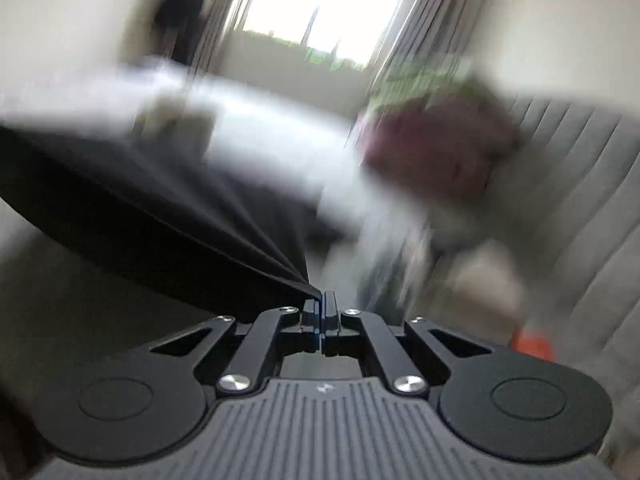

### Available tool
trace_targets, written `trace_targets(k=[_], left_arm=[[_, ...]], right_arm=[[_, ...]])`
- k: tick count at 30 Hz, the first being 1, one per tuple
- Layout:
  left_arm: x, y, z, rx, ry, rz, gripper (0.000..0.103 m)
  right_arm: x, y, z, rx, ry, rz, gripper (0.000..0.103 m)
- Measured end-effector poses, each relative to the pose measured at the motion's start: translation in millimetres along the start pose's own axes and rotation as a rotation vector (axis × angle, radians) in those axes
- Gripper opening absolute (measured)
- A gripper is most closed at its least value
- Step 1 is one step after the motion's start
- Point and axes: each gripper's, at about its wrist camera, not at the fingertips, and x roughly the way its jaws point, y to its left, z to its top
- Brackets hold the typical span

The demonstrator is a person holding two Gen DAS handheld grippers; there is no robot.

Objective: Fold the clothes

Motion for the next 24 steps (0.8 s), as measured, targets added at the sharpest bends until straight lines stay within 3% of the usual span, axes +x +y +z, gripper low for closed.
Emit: trace_targets(k=[2,5,12,14,16,24], left_arm=[[11,-13,-22,0.063,0.058,0.010,0.002],[14,-10,-39,0.052,0.094,-0.021,0.002],[-6,2,-38,-0.009,0.030,-0.047,0.003],[4,1,-53,-0.011,0.079,-0.068,0.003],[15,-7,-68,0.019,0.127,-0.055,0.003],[11,-7,-81,0.007,0.130,-0.063,0.003]], right_arm=[[12,10,-32,0.006,0.088,0.031,0.000],[6,9,-50,0.072,0.126,0.063,0.000],[-7,4,-51,0.094,0.139,0.104,0.000],[-12,4,-51,0.087,0.137,0.109,0.000],[-1,13,-68,0.074,0.196,0.126,0.000],[4,21,-77,0.026,0.213,0.128,0.000]])
